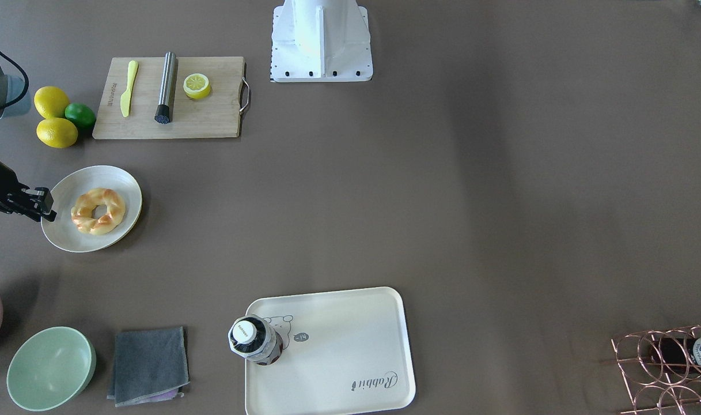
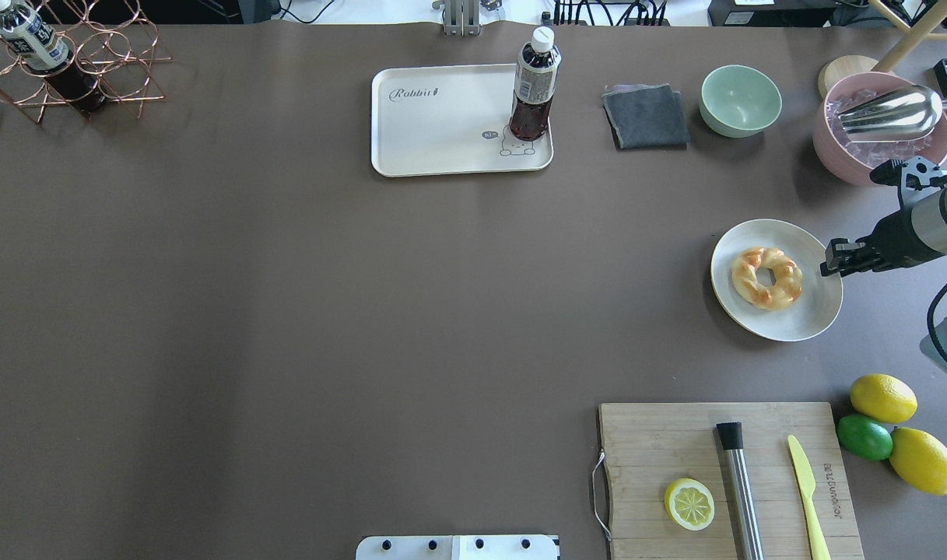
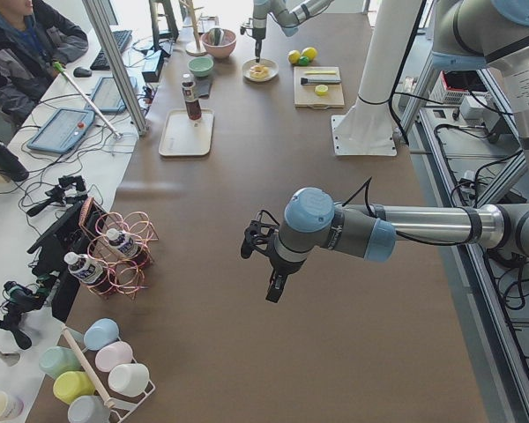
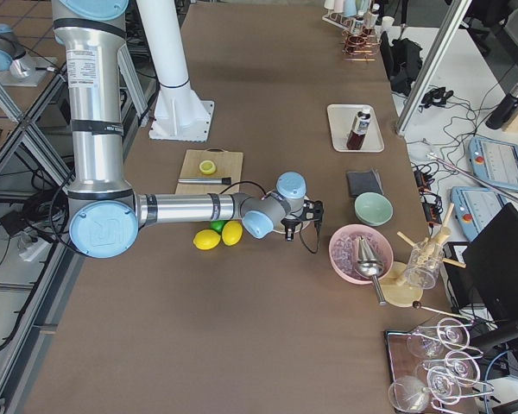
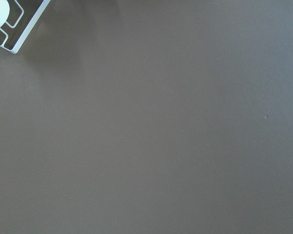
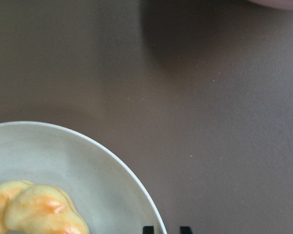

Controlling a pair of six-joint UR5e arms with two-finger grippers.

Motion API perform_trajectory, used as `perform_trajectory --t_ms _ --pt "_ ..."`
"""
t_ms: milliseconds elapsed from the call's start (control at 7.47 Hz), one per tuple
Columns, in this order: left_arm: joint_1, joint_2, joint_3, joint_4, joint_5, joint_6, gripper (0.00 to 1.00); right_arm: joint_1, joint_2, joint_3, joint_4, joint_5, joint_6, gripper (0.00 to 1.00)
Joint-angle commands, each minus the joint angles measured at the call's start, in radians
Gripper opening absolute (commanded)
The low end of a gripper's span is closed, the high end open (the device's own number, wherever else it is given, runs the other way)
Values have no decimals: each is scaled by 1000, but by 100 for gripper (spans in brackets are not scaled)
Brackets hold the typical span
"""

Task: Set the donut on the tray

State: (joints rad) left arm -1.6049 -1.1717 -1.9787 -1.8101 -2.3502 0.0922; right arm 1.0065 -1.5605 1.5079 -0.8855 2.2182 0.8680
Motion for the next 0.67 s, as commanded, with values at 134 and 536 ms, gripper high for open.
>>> perform_trajectory --t_ms 134,536 --pt "-1 0 -2 0 0 0 97 0 5 14 0 4 0 0" --pt "8 -38 -9 -2 -12 -128 97 0 10 142 -1 76 84 0"
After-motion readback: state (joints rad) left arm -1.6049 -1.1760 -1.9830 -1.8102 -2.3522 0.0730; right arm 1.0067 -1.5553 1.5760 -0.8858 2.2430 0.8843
